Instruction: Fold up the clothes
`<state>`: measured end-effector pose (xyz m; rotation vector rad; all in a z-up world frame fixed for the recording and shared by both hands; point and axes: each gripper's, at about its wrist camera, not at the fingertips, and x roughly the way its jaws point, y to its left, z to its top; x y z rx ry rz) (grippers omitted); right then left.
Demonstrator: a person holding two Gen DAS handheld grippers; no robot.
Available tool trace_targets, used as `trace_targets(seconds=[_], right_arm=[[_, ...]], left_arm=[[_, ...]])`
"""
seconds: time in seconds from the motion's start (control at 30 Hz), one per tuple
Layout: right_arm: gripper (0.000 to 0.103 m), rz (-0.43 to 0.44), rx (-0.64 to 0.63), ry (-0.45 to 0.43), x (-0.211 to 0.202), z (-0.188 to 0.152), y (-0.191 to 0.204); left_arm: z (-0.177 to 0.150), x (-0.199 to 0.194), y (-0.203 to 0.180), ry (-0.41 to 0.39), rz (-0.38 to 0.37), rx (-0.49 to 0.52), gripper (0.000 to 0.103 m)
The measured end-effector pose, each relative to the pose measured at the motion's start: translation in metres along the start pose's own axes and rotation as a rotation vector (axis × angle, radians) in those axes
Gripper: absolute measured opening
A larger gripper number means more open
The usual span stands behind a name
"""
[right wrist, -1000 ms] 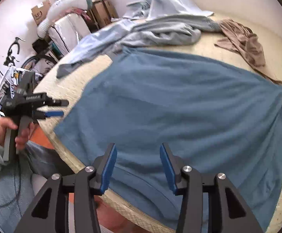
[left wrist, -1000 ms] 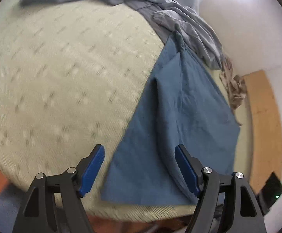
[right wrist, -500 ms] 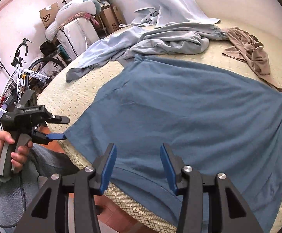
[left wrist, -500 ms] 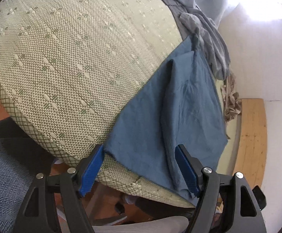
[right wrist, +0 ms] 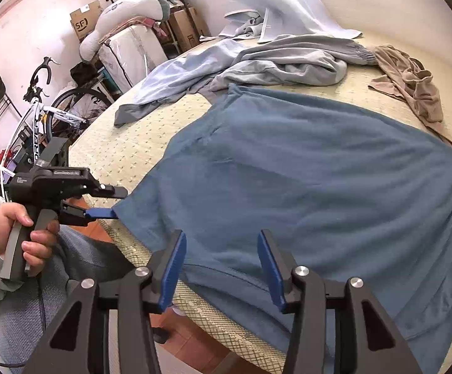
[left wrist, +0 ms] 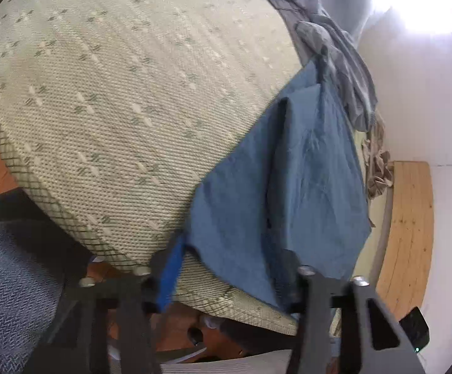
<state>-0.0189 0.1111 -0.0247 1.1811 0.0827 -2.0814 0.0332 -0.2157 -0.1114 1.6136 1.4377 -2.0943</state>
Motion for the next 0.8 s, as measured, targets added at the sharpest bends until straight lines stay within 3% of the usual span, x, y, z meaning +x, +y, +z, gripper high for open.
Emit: trace_targets(seconds=[0.1, 0.2, 0.57, 0.8], right_arm=[[0.052, -0.016, -0.030, 0.001, 0.002, 0.000, 0.009], [0.053, -0.047, -0.094, -0.011, 0.007, -0.001, 0.027], [0.060, -0.116, -0.408, -0.030, 0.047, -0.007, 0.122], [0.061, -0.271, -0.590, -0.049, 0.088, -0.014, 0.159]], left_arm=[[-0.001, -0.001, 0.001, -0.012, -0.002, -0.013, 0.011], [-0.001, -0.003, 0.004, -0.021, -0.018, -0.017, 0.004], [-0.010, -0.028, -0.013, -0.047, -0.179, 0.040, 0.003], [-0.012, -0.048, -0.003, -0.033, -0.253, 0.046, 0.003]])
